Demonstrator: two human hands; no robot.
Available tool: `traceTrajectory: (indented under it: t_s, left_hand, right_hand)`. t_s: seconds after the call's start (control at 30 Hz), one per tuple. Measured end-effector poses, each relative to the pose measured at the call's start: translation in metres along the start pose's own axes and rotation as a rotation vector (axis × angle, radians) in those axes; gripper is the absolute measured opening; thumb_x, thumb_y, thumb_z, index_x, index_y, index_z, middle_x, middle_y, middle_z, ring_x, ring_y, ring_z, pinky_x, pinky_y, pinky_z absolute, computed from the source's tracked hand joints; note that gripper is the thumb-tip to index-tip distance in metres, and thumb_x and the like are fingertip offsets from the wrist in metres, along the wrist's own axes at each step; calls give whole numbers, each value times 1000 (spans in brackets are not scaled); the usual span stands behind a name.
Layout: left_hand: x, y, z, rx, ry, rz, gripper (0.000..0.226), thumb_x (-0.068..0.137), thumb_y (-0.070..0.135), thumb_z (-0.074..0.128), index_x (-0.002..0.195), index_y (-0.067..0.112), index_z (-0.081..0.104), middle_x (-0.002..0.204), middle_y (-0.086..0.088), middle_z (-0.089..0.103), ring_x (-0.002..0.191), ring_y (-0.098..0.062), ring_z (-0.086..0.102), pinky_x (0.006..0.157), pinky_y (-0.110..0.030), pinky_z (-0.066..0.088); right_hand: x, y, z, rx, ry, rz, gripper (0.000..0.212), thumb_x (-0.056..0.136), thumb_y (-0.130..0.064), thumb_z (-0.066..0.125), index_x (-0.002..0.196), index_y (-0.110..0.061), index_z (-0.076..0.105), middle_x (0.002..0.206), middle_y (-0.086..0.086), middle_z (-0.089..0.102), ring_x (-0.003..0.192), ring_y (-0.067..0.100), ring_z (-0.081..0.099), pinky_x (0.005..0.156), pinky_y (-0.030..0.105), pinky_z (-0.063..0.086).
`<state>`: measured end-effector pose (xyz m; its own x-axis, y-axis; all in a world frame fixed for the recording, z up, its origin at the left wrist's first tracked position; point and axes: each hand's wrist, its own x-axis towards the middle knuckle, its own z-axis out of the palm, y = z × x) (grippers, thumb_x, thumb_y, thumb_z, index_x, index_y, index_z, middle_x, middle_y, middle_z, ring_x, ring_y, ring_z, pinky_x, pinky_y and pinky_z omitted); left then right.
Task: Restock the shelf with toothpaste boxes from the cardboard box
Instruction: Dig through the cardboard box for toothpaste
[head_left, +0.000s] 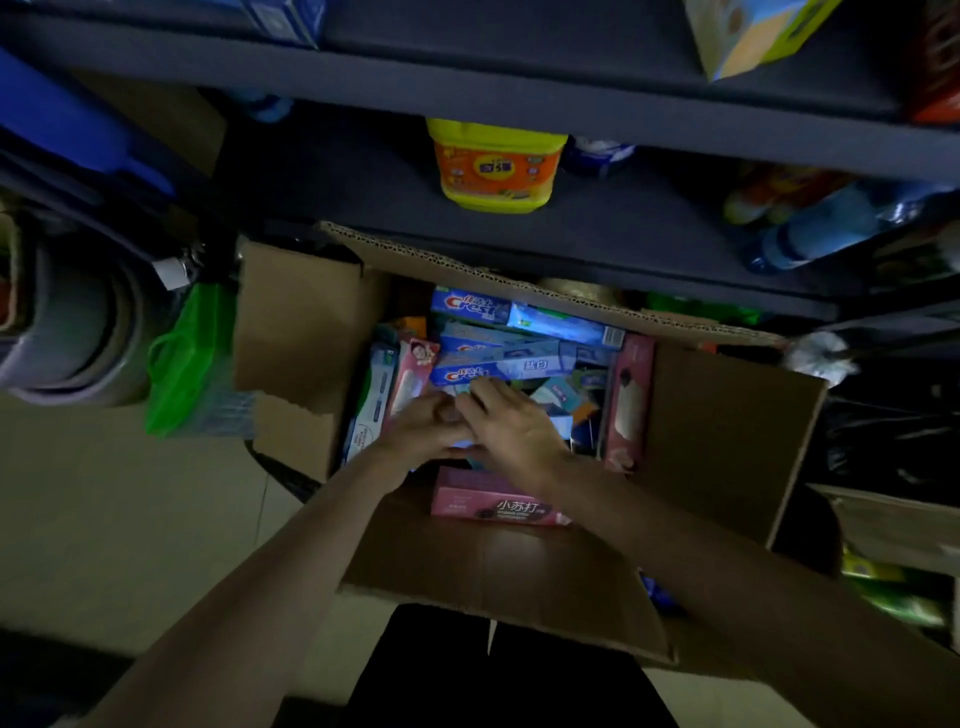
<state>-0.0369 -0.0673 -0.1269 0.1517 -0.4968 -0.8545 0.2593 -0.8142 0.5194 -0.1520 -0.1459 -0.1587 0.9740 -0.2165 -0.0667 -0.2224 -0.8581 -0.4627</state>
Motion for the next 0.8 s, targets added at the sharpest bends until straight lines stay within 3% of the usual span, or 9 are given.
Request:
traceTrajectory:
  t_s: [0.07, 0.17, 0.23, 0.3, 0.37, 0.47, 0.63, 0.73, 0.8]
  left_hand:
    - [-10, 7, -17, 168, 52, 66, 33, 77, 8, 72, 105, 11, 56, 94, 0, 62, 90, -14, 59, 66, -15, 50]
    - [-32, 17, -55, 331, 3, 98, 40, 71, 6, 76, 99, 24, 53, 92, 5, 56, 89, -11, 53, 65, -16, 43]
    - [-52, 29, -75, 273, -17, 166, 42, 72, -2, 74, 94, 26, 52, 91, 2, 55, 87, -12, 53, 62, -13, 43]
    - [-69, 44, -87, 215, -22, 228, 41, 72, -7, 71, 96, 21, 52, 89, 2, 55, 82, -9, 53, 57, -8, 44]
    - [-83, 61, -95, 216, -30, 285, 41, 73, -9, 69, 97, 20, 53, 90, 2, 56, 81, -6, 53, 57, -7, 44]
    - [-101, 82, -101, 247, -16, 389, 42, 72, -10, 69, 94, 21, 52, 88, 4, 55, 78, -3, 52, 59, -5, 43]
    - [-131, 116, -107, 298, -51, 521, 38, 69, -2, 76, 93, 17, 53, 95, 2, 56, 83, -4, 55, 64, -6, 43]
    - [-150, 139, -101, 354, -111, 555, 25, 75, -4, 70, 83, 16, 57, 84, 1, 63, 70, 6, 60, 69, -10, 45]
    - [-165, 157, -95, 316, -121, 619, 25, 78, 0, 68, 90, 19, 58, 88, 0, 66, 74, 5, 61, 74, -14, 45]
  right_hand:
    - [6, -2, -13, 125, -88, -5, 73, 53, -25, 86, 112, -14, 43, 102, 10, 55, 97, 19, 42, 79, 37, 52]
    - [9, 15, -36, 254, -452, 213, 79, 75, -32, 75, 140, -19, 32, 133, 6, 36, 122, 22, 31, 100, 38, 33]
    - [10, 23, -59, 485, -613, 432, 75, 78, -27, 74, 140, -16, 33, 126, 1, 45, 117, 20, 44, 94, 29, 40]
    - [13, 20, -83, 790, -665, 549, 56, 82, -18, 71, 132, -15, 45, 115, 0, 56, 98, 17, 58, 76, 23, 52]
    - [17, 14, -104, 921, -603, 570, 42, 84, -15, 69, 121, -8, 53, 104, 7, 64, 82, 19, 63, 62, 25, 53]
    - [24, -5, -143, 1119, -453, 609, 24, 87, -9, 63, 110, -9, 57, 80, -4, 66, 64, 6, 60, 57, 16, 48]
    - [22, -28, -211, 1231, -186, 602, 17, 87, -8, 60, 103, -14, 62, 86, 5, 65, 63, 6, 61, 60, 15, 49]
    - [25, -45, -260, 1271, -2, 579, 3, 87, -10, 61, 89, -12, 62, 88, 10, 64, 66, 10, 61, 60, 16, 49]
    - [33, -65, -289, 1228, 106, 512, 9, 87, -9, 60, 78, -10, 57, 86, 12, 62, 65, 11, 58, 54, 16, 48]
